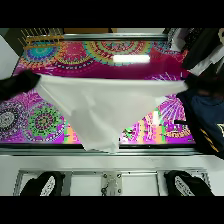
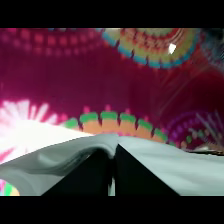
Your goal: Fold the clothes and pants, and hang the long-sleeved shirts on hangers.
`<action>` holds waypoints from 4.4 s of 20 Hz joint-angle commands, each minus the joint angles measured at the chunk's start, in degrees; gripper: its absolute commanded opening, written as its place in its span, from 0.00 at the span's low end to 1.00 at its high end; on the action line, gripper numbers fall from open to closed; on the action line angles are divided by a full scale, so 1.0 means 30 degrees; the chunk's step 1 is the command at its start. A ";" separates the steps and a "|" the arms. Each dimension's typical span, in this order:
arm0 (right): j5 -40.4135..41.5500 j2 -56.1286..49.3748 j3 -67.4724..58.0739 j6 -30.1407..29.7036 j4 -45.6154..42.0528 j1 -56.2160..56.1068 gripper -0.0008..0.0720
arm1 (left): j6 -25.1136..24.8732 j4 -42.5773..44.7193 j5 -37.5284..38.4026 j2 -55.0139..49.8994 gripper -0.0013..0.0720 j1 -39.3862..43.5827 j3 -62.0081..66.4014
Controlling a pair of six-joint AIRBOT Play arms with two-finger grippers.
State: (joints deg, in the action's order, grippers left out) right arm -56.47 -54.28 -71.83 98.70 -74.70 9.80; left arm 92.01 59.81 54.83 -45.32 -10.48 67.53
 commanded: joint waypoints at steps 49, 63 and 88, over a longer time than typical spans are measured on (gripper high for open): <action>-0.3847 -1.5103 -0.9770 -0.0605 -0.3111 -0.2120 0.02 | -0.1020 0.0051 -0.1931 -1.5467 0.03 0.0634 0.3381; -0.2178 -1.1956 0.0007 -0.0444 -0.2885 -0.2973 0.03 | -0.2739 0.0015 -0.2244 -1.3602 0.03 0.0364 -0.3024; 0.2820 -0.0619 1.6524 0.2127 0.5078 0.2601 0.73 | -0.1348 0.0648 -0.1195 -0.3774 0.70 0.2404 -1.0178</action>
State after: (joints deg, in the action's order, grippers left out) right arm -56.10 -56.23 -24.38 105.03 -63.53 21.21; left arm 87.57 61.76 52.03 -57.23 -3.97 37.71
